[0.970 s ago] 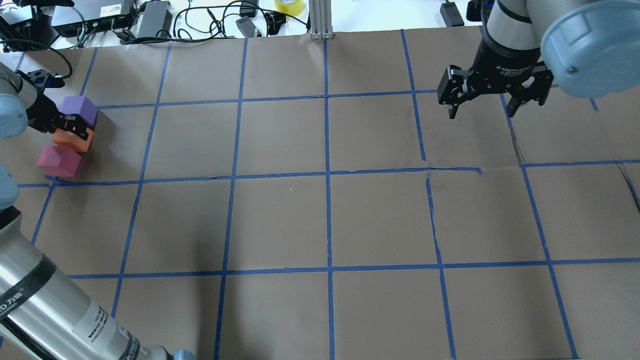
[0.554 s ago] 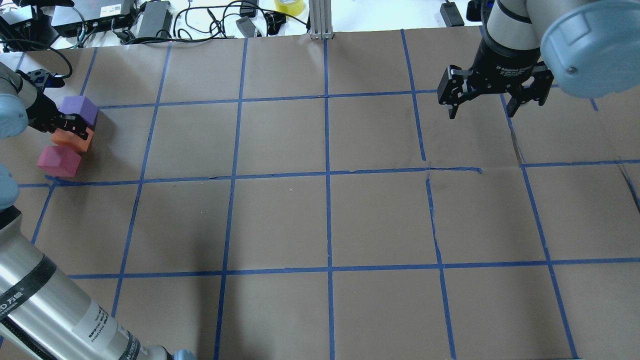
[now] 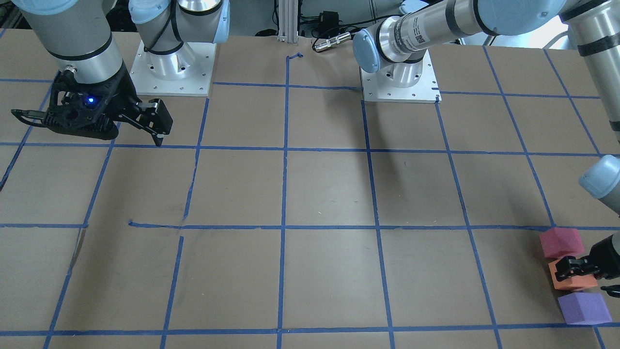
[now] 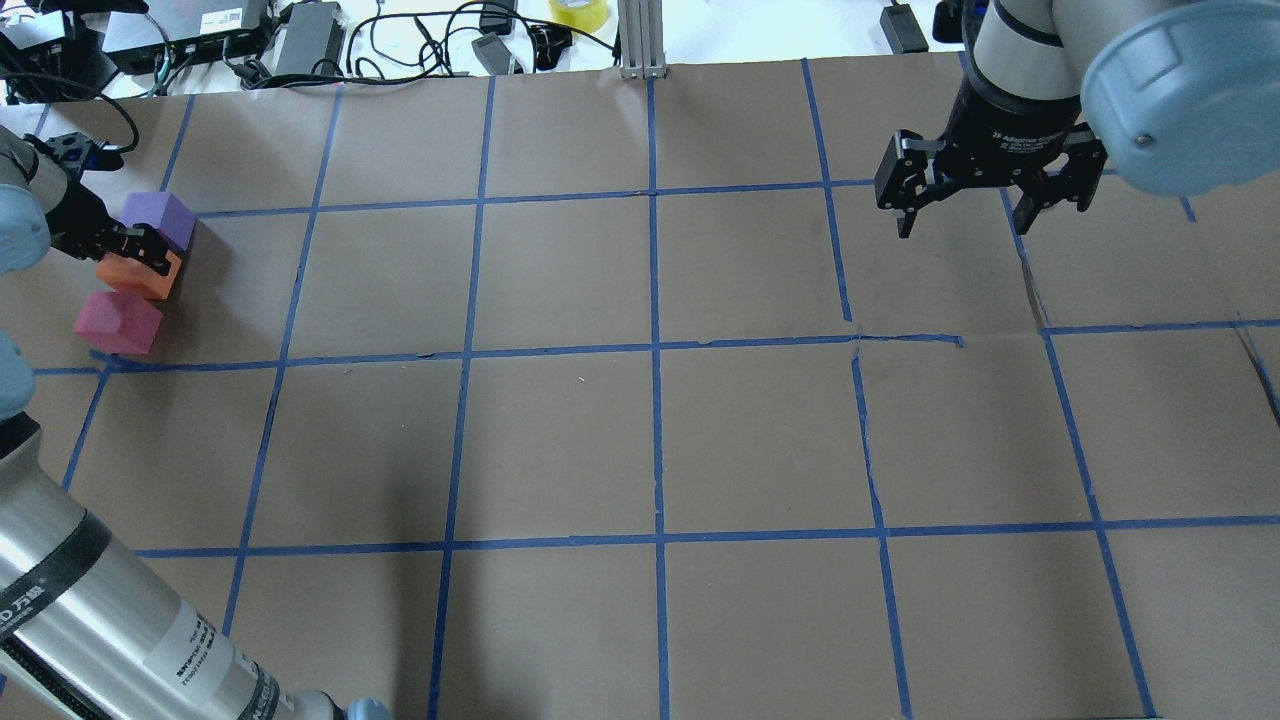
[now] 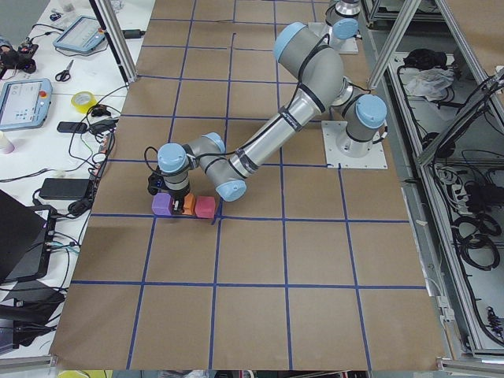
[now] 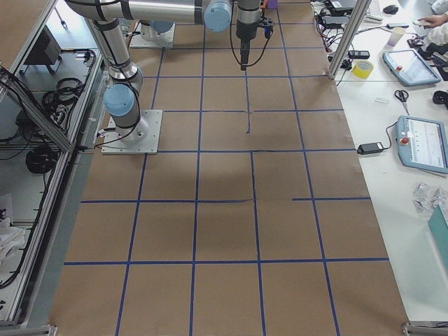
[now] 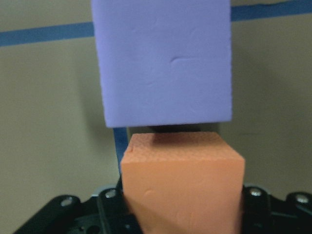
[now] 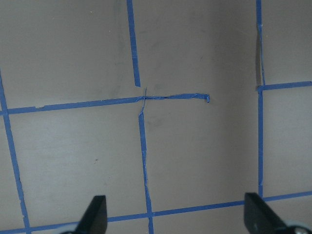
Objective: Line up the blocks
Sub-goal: 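Place the orange cube between the purple and pink cubes and release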
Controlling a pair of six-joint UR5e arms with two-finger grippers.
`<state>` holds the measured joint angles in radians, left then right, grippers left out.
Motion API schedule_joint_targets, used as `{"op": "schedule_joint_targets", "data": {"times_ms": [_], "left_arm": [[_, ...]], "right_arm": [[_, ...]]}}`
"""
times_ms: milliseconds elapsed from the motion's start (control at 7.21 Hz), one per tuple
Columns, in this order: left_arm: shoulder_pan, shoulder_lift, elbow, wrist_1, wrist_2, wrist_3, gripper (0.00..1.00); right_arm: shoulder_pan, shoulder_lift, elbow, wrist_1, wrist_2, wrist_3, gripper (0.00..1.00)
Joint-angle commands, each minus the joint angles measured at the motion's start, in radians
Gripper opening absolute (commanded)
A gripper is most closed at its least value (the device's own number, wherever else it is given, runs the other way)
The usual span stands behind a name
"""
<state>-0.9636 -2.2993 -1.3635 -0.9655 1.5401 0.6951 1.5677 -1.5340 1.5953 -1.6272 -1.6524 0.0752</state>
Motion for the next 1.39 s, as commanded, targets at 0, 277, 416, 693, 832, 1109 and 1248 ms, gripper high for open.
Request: {"op": "schedule_joint_targets", "data": {"times_ms": [0, 277, 416, 693, 832, 1109, 1248], "left_arm": [[0.000, -0.003, 0.001, 0.001, 0.002, 0.006, 0.29], [0.003, -0.015, 0.004, 0.022, 0.000, 0.010, 0.29], [0.003, -0.015, 0.001, 0.022, 0.000, 0.007, 0.32], [0.003, -0.015, -0.014, 0.024, -0.014, 0.007, 0.96], [0.005, -0.015, -0.017, 0.027, -0.012, 0.010, 1.00], [0.006, -0.012, -0.017, 0.027, -0.006, 0.026, 1.00], [0.006, -0.009, -0.013, 0.027, -0.002, 0.027, 1.00]], "right_arm": [[0.000, 0.000, 0.000, 0.001, -0.001, 0.000, 1.00], [0.002, -0.005, 0.000, -0.002, 0.019, 0.003, 1.00], [-0.008, -0.002, -0.002, -0.002, 0.004, 0.000, 1.00], [-0.002, -0.005, -0.012, -0.002, 0.023, 0.012, 1.00], [0.000, -0.008, -0.014, 0.007, 0.028, 0.014, 1.00], [0.000, -0.044, -0.009, 0.010, 0.114, -0.003, 1.00], [0.000, -0.049, -0.009, 0.013, 0.112, -0.003, 1.00]]}}
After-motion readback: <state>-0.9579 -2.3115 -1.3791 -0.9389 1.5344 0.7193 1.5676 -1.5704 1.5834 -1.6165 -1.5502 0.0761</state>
